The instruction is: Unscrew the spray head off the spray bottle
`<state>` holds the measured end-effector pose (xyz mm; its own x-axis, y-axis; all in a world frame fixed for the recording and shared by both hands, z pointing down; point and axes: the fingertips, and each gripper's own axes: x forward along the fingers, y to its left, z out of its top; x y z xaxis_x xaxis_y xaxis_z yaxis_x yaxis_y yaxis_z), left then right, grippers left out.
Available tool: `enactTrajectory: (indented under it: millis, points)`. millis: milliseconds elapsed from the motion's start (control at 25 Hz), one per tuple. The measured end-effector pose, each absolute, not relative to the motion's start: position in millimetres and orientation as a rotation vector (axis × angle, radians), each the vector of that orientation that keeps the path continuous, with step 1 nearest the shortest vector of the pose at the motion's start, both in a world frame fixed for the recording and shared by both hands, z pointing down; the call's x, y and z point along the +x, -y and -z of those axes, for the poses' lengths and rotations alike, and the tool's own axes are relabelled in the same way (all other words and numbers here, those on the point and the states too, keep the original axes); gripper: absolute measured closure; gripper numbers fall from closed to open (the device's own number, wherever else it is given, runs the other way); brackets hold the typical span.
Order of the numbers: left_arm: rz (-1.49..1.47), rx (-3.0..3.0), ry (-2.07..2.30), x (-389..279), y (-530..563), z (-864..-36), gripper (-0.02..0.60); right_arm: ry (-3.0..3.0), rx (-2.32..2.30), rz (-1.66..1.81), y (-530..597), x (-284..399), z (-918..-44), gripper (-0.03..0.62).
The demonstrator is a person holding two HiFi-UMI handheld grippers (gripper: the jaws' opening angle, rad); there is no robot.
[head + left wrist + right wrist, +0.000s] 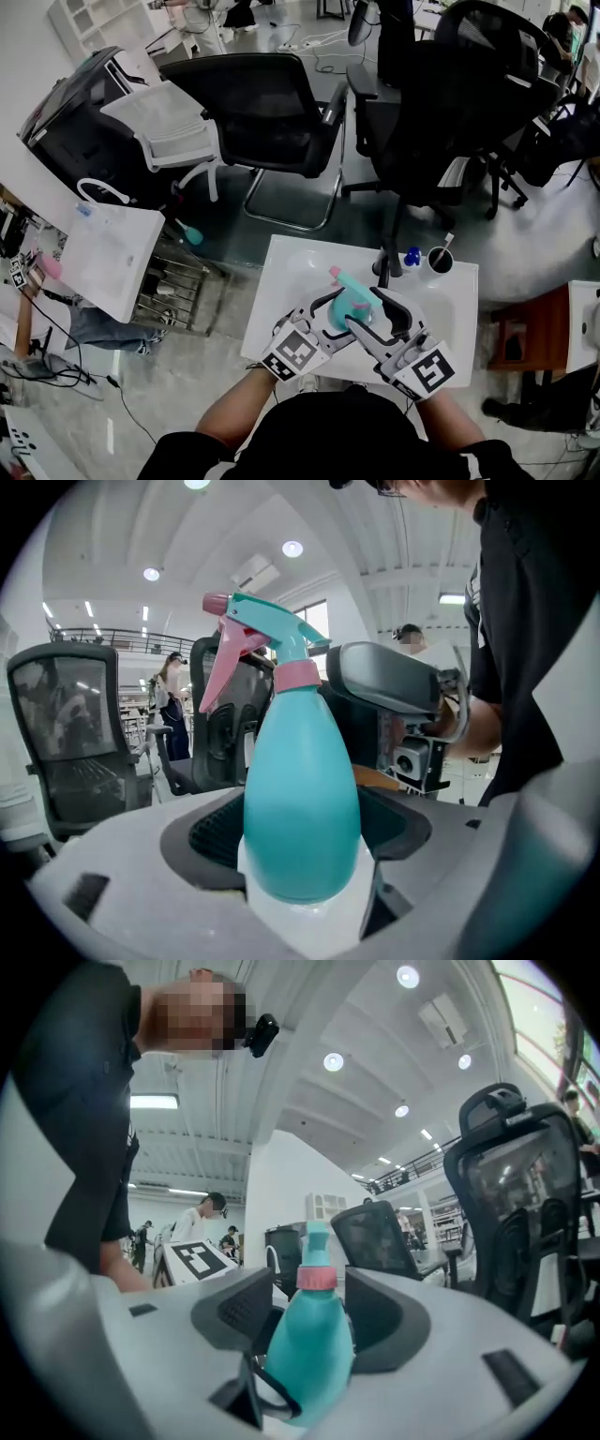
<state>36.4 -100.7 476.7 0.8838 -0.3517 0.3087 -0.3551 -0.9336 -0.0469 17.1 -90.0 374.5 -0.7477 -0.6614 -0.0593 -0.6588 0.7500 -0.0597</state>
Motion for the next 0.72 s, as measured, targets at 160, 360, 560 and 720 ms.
enactTrajectory:
  millis: [160,360,560,720]
  points:
    - [-0.524,3.030,0.709,34,107,-481,0.199,-2.820,-1.230,-0.007,92,19,-373,0.372]
    - [-0.600,3.025,0.831,35,111,-487,0.198,-2.740,-1.371,-0.061,101,26,-372,0.371]
    - [-0.623,3.009,0.804,37,104,-492,0.198,-2.732,-1.439,-0.139,101,31,-375,0.450]
    - [-0.640,3.015,0.787,35,101,-494,0.198,-2.771,-1.388,-0.132,98,28,-376,0.454]
